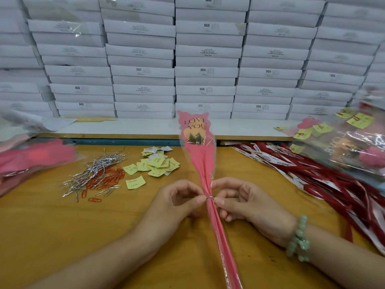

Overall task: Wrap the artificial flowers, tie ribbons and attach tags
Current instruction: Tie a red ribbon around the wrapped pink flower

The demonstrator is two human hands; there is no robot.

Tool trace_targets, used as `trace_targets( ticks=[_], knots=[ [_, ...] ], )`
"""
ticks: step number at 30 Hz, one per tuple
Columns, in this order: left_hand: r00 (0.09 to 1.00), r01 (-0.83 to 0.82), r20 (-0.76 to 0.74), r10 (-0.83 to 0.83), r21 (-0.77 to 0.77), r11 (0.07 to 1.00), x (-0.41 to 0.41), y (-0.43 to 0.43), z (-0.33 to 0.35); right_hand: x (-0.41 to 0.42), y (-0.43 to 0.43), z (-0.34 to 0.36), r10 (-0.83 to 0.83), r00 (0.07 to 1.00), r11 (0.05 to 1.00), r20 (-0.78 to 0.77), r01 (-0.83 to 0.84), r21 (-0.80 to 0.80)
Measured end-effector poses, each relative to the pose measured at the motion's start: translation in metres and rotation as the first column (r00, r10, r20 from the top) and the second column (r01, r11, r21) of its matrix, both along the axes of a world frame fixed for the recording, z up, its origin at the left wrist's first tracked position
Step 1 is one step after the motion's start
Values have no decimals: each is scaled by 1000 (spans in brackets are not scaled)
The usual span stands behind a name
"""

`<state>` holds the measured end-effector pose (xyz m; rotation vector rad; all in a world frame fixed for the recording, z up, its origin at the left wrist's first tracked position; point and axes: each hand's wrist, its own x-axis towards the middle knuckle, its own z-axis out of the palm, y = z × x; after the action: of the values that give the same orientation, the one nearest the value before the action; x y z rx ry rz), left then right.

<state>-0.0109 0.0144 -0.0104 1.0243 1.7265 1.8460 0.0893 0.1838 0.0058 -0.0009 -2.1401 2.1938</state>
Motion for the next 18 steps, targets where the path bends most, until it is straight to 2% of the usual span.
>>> trace_targets(
  ticks=[3,5,12,18],
  knots=[
    [990,-111,-95,109,-20,994,-2,-1,-1,0,1,-1,1,1000,1000,3,-1,5],
    [985,-129,-115,126,-16,992,-1,-1,-1,0,1,-1,-13,1000,1000,-3,13,22],
    [998,-57,-14,57,-23,998,3,-1,2,1,-2,-2,-13,999,996,-36,16,83],
    [1000,-17,14,18,-58,998,5,-2,4,-1,-5,-4,-15,999,992,-41,20,121]
  ],
)
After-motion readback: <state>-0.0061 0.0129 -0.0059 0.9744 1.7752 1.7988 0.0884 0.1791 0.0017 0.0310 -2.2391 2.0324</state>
